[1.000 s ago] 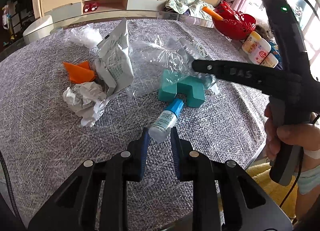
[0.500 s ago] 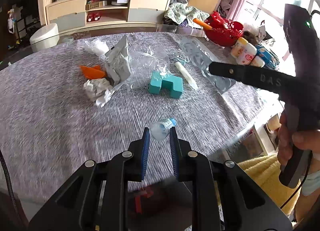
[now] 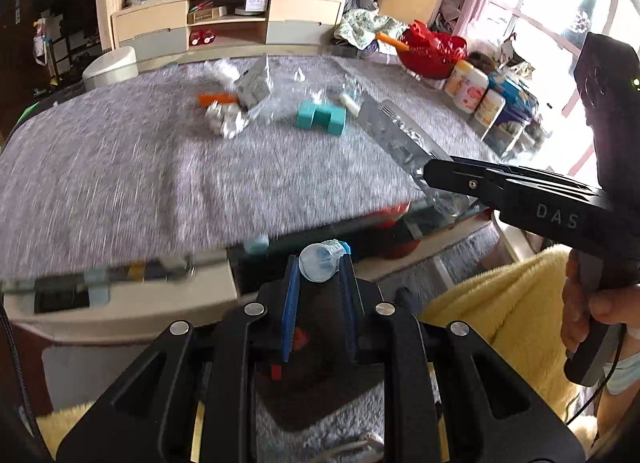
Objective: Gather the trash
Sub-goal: 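Lower both tools into the grey bin and open both to drop the items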
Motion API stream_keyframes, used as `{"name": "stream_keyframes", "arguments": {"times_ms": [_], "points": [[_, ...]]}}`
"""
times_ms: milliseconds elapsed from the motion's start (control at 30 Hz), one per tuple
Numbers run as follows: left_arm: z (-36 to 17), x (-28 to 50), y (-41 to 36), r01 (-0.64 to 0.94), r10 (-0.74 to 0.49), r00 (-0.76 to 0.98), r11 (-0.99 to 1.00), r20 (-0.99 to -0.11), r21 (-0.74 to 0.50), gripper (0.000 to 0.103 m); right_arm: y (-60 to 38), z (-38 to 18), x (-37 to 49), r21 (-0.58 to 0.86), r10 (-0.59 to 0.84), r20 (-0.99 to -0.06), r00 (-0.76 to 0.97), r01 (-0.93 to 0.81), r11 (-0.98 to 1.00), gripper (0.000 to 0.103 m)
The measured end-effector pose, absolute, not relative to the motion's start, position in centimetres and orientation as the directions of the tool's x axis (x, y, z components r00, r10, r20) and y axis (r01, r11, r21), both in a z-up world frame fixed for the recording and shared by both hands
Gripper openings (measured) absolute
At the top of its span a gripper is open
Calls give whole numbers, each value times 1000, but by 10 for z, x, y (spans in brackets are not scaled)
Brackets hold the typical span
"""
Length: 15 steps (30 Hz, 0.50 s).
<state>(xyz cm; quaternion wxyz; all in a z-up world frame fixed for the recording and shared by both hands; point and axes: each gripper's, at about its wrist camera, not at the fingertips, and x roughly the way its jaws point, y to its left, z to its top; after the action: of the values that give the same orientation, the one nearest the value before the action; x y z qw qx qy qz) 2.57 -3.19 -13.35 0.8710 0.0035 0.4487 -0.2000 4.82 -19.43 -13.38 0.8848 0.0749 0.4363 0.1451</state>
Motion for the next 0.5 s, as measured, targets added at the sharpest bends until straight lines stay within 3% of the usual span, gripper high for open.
{"name": "stream_keyframes", "arguments": {"times_ms": [500], "points": [[-212, -20, -25, 289, -299, 398, 938, -867, -190, 19, -179, -222, 0, 323, 359, -856, 372, -157, 933, 29]]}}
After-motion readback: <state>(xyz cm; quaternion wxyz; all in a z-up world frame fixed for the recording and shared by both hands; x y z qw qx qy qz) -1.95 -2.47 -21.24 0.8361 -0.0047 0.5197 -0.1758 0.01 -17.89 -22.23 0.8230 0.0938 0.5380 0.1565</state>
